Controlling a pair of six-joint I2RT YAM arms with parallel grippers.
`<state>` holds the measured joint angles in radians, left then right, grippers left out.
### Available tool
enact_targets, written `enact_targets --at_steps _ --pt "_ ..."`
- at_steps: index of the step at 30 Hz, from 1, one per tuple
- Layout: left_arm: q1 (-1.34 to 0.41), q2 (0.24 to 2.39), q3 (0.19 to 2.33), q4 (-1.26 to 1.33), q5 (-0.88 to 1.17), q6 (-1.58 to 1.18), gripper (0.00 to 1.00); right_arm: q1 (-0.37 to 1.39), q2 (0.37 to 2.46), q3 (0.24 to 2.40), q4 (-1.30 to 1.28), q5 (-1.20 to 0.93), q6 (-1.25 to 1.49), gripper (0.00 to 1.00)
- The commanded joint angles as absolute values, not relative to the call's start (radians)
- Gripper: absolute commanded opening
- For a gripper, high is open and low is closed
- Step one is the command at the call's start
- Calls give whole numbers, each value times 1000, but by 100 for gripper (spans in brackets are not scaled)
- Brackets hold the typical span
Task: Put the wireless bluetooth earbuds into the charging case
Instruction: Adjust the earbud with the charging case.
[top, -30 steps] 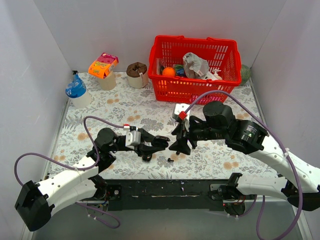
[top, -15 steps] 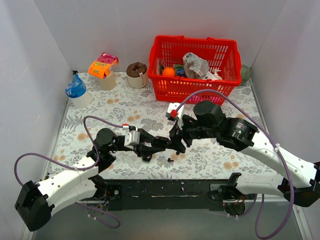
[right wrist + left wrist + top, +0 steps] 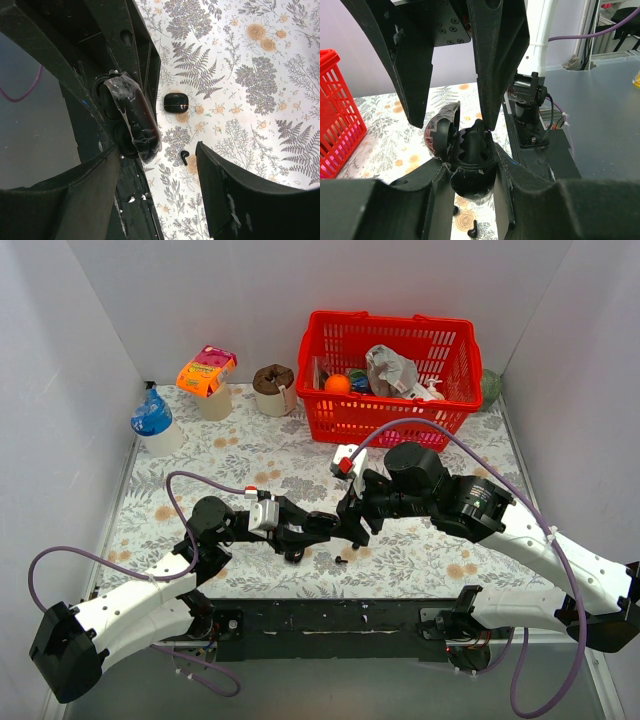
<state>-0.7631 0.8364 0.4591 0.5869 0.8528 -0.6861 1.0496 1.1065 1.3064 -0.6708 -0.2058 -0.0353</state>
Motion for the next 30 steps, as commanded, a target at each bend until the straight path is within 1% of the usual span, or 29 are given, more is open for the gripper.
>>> enact_targets --at_steps 1,30 --pt "-776 810 486 609 865 -693 0 1052 1103 1318 -617 -163 -17 69" --pt "-785 799 462 595 871 -686 0 1052 1106 1331 -595 -83 29 69"
